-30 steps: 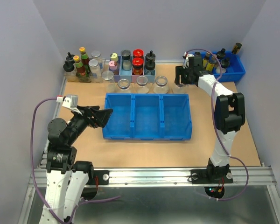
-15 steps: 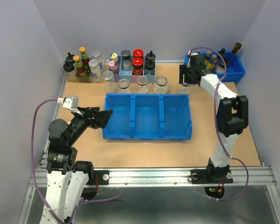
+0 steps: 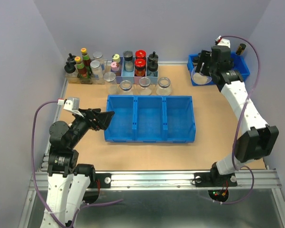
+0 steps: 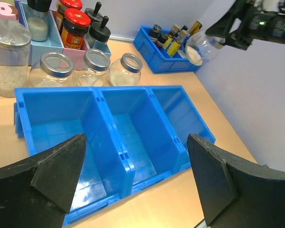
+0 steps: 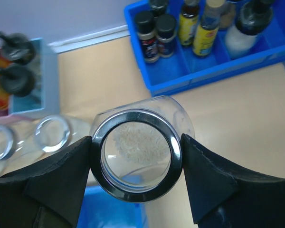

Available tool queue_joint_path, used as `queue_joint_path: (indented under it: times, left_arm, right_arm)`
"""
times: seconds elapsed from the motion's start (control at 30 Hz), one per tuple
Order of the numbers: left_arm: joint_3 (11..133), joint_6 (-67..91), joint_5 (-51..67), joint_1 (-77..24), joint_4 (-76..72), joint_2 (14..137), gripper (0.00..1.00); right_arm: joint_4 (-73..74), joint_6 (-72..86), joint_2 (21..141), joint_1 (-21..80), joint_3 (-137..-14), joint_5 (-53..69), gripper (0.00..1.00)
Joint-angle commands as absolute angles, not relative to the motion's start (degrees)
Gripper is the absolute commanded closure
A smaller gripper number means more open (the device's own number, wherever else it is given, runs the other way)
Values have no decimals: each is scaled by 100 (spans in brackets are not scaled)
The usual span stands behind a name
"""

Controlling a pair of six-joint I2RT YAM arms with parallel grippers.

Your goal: Organize the condiment bottles

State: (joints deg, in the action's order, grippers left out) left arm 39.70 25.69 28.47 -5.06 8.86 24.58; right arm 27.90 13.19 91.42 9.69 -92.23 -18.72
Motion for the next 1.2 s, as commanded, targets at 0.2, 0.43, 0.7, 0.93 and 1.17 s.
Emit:
queue_joint_path:
  times: [0.2,0.43,0.7,0.93,1.17]
  left_arm:
    - [3955,2522,2892,-519,536,2514,1]
    - [3929,2566,2909,-518,510,2522,1]
    - [3920,2575,2936,-519,492,2566,1]
    - [3823,2619,2918,-510,396,2593,1]
    - [3858,2646,2918,-519,334,2663,1]
  right_arm:
    - [3278,2135,7647,1493,-8157,544,99]
    - [3436,2461,7418,2082,-7524,661,100]
    - [3428,2698,7427,2373,-7198,-799,100]
    - [3314,2610,7848,2408,-7076,-685,99]
    - [2848,2724,8252,2723,-6864,-1097,100]
